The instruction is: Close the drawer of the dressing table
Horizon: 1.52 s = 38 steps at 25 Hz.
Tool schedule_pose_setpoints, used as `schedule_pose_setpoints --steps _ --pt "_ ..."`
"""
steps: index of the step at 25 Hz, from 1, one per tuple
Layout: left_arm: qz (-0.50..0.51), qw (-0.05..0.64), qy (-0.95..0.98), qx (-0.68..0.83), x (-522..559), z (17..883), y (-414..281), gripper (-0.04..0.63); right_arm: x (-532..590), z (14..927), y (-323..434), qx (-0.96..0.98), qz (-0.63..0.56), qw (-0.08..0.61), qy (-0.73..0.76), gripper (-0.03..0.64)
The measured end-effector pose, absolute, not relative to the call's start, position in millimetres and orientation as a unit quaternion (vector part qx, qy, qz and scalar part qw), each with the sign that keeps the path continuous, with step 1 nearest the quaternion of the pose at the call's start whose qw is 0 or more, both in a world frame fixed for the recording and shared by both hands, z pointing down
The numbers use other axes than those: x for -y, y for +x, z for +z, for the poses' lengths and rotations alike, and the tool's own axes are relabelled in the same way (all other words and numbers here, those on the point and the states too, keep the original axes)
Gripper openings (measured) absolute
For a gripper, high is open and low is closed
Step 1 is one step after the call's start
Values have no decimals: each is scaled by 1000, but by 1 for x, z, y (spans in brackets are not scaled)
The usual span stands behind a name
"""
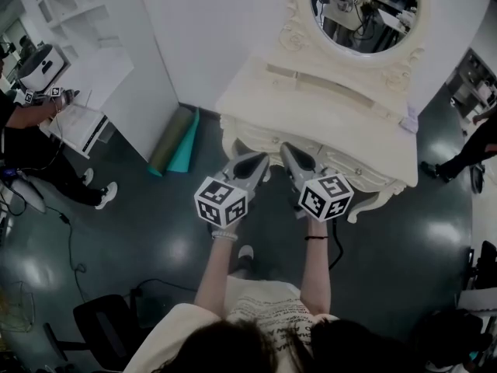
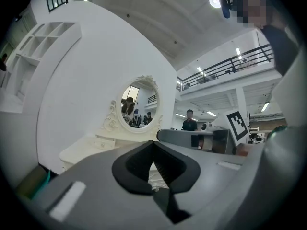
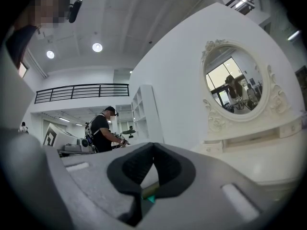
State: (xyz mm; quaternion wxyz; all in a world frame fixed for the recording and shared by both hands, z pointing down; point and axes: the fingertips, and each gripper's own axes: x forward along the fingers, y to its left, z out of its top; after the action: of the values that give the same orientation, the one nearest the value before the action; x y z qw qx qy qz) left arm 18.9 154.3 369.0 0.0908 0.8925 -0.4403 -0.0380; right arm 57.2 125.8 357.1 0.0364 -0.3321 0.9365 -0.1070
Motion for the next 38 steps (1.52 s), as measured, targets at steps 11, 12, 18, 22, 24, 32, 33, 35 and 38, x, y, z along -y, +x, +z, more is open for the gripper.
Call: schedule_pose_setpoints --steps 11,12,18,22,24,32,33,35,38 --pt "-43 95 902 420 -101 368 1 -9 -74 357 41 -929 -106 31 -352 3" --pt "-43 95 903 417 -96 368 -1 -8 -69 358 39 -929 -107 31 -354 3" --pt "-44 93 910 401 -63 369 -8 -8 -40 362 33 -923 -108 34 -368 3" --pt "-46 90 913 394 -45 370 -11 -8 -24 365 30 -920 -105 35 -375 3" --pt "-45 89 915 391 -37 371 -12 -9 -18 367 31 -918 -106 38 -379 3" --pt "-45 93 915 391 -15 376 -16 -8 6 373 29 -917 -113 36 -382 3" --pt "-46 95 914 392 -12 376 -17 -8 10 373 29 -917 -114 35 -381 3" --pt "-48 98 913 394 -5 378 -19 -8 18 374 27 -917 -116 34 -379 3" --pt "-48 100 911 398 9 378 -22 -8 33 372 24 -919 -117 31 -374 3"
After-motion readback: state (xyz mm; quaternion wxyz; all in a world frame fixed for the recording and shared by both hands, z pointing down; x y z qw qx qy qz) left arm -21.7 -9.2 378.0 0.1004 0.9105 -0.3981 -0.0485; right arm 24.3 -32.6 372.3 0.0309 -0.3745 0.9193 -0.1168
